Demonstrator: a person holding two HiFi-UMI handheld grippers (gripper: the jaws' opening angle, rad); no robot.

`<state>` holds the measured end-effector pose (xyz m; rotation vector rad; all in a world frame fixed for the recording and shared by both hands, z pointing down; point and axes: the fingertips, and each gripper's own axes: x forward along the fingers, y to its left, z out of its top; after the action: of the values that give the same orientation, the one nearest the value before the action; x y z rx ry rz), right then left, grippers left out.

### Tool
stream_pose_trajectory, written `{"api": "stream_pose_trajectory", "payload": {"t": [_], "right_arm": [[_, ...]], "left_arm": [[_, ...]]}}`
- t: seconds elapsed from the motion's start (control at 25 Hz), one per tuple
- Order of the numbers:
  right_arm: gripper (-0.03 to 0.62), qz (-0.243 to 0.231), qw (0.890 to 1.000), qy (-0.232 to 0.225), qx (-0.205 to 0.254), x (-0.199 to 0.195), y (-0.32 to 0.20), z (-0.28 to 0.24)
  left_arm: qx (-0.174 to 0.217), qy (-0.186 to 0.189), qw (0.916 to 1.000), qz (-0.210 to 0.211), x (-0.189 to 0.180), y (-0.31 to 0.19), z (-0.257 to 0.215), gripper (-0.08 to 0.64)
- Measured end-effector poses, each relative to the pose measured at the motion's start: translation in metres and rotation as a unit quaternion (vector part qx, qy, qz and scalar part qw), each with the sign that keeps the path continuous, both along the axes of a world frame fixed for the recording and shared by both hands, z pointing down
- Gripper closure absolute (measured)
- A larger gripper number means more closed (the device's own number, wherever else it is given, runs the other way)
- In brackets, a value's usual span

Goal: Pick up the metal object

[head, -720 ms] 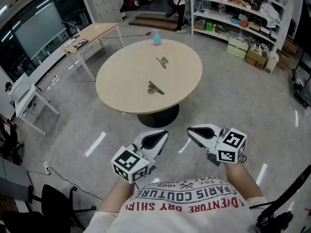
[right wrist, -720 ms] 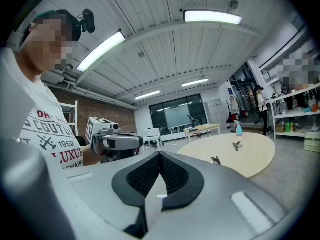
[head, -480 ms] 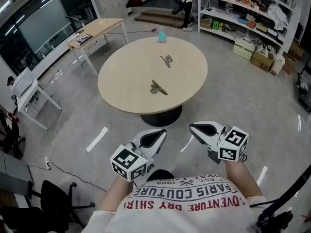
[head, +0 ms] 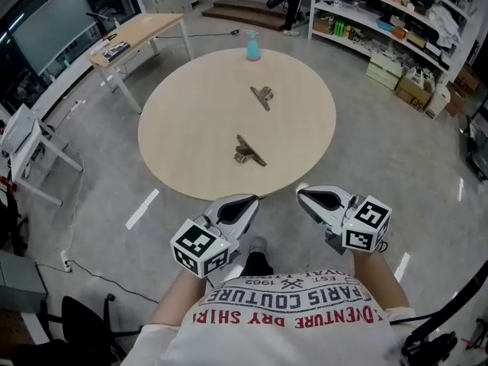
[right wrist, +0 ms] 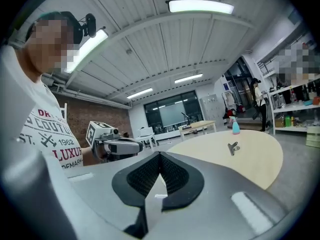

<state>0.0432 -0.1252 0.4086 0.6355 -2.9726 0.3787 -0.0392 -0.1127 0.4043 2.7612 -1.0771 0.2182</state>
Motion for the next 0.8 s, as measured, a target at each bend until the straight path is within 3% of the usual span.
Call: {"api": "stream_pose_trajectory", "payload": {"t": [0.2,0.36,0.6,0.8], "right_arm": [[0.591,0.007,1.0,0.005,-0.019,-0.03,-0.079,0.005],[0.591,0.0,0.999,0.012,-0.032,-0.051,-0.119,0.011],[0.591,-0.001,0.998,0.01,-0.062,-0.058,-0.143,0.026],[0.591,0.012,0.997,0.007,-0.071,-0.053,-0.153,0.031]], "left_arm": [[-0.005,-0.04,0.9992,0.002,-0.032,-0.08,0.008,0.557],[-0.026,-0.033,0.9991,0.011,-0.047,-0.118,0.011,0.557],[-0.057,-0.058,0.9966,0.016,-0.052,-0.14,0.036,0.557],[-0.058,-0.092,0.9941,0.01,-0.06,-0.168,0.059,0.551]]}}
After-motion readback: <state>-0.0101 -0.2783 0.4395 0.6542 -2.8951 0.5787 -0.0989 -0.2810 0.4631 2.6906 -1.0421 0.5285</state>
